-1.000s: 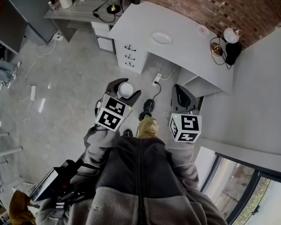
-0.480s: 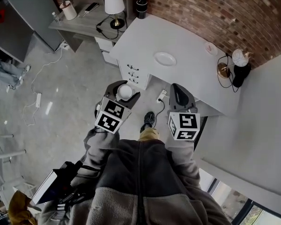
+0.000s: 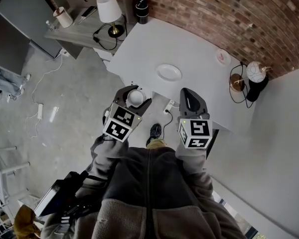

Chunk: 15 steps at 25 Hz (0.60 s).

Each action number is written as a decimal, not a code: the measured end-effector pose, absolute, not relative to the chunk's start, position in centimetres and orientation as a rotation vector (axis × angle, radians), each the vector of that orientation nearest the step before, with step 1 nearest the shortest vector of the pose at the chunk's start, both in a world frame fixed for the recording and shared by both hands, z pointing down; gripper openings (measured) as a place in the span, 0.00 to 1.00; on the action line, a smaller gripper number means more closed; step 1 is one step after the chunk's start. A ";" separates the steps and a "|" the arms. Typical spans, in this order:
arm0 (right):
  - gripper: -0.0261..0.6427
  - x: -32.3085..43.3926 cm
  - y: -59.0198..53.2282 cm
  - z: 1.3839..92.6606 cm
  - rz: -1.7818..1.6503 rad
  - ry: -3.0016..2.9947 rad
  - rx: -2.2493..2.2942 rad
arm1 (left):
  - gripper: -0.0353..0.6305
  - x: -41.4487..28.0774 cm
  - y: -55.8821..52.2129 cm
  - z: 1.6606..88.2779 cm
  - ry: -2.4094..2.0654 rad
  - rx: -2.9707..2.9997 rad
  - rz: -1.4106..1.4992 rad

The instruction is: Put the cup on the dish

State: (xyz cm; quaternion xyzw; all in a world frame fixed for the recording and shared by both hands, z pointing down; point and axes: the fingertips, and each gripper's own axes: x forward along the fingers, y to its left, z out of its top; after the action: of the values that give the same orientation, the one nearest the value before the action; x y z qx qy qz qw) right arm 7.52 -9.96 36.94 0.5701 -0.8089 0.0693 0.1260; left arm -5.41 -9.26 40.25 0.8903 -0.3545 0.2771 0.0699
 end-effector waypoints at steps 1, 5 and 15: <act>0.04 7.9 -10.7 36.9 0.203 -2.356 1.662 | 0.44 -5.0 -10.0 40.2 -1.064 2.680 0.836; 0.04 9.3 -13.3 36.8 0.197 -2.366 1.662 | 0.44 -3.5 -13.1 40.2 -1.063 2.677 0.842; 0.04 14.3 -18.5 37.6 0.210 -2.352 1.667 | 0.44 1.4 -19.8 40.6 -1.038 2.678 0.853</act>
State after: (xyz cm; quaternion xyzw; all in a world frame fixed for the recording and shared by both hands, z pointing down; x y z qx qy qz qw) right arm 14.29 -18.49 37.63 0.5722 -0.8073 0.0719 0.1253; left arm 1.35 -19.85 40.64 0.8914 -0.3455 0.2841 0.0726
